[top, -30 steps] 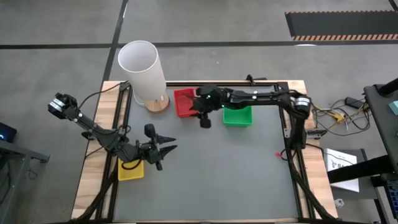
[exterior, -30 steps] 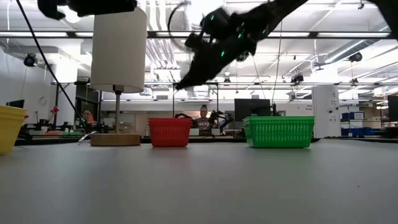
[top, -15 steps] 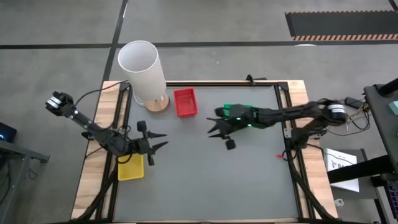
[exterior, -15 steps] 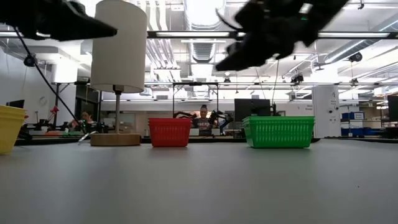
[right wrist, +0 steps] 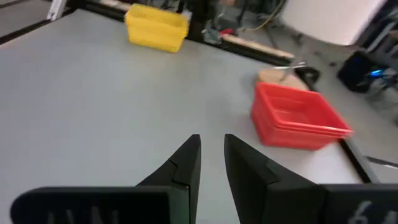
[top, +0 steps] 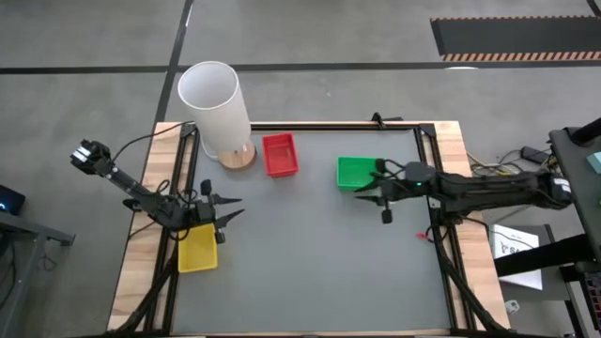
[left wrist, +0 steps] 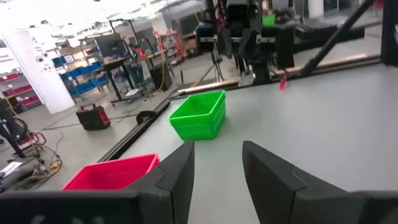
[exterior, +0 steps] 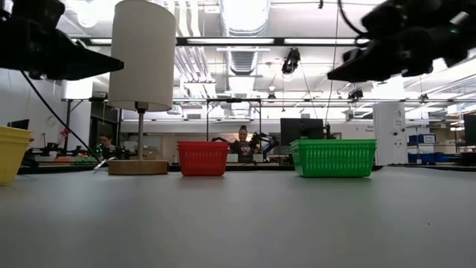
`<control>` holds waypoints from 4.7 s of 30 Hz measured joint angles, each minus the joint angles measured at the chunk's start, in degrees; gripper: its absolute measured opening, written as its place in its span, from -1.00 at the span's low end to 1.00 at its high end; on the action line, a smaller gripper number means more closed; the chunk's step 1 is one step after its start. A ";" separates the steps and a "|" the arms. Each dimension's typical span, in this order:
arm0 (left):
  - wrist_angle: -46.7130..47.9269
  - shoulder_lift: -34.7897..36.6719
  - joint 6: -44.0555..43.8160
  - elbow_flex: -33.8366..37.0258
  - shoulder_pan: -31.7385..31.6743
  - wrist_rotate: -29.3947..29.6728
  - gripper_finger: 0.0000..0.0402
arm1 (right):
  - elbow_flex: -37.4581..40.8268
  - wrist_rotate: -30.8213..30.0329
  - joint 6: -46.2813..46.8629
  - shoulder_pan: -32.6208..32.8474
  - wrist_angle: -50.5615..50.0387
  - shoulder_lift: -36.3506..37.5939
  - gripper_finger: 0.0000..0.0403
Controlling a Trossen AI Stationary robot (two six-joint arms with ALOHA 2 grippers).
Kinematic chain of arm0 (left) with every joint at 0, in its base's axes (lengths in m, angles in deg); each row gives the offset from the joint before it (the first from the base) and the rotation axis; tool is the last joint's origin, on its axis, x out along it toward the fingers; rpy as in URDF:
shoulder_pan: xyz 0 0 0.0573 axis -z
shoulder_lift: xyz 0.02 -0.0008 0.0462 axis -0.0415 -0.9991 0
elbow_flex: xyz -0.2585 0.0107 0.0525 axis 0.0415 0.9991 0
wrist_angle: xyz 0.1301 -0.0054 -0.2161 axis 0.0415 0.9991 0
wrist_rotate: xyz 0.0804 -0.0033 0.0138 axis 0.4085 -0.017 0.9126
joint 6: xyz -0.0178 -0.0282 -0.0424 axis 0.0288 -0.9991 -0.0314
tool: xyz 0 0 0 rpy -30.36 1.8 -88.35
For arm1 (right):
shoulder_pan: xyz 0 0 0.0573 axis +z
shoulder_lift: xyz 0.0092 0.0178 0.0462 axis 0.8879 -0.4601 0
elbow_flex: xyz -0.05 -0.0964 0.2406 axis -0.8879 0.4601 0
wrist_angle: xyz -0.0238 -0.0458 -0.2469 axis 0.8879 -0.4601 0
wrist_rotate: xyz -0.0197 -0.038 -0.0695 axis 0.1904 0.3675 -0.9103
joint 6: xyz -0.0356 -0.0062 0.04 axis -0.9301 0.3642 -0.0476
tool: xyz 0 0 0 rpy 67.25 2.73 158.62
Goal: Stack baskets by color
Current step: Return to Home Position
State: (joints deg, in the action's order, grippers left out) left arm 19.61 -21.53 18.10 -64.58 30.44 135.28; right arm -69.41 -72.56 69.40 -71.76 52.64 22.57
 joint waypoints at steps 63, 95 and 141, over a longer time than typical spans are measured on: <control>-5.01 23.19 15.64 3.12 0.26 5.94 -0.40 | 17.67 8.66 4.52 -4.01 -2.81 40.39 -0.69; -5.03 20.34 15.63 3.12 0.25 5.94 -0.40 | 17.69 8.65 4.51 -4.01 -2.92 40.39 -0.69; -5.03 20.41 15.64 3.12 0.25 5.94 -0.40 | 17.72 8.63 4.50 -4.00 -2.92 40.39 -0.69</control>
State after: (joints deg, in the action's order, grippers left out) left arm 14.58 -1.12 33.73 -61.47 30.69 141.23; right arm -51.69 -63.92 73.90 -75.76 49.72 62.96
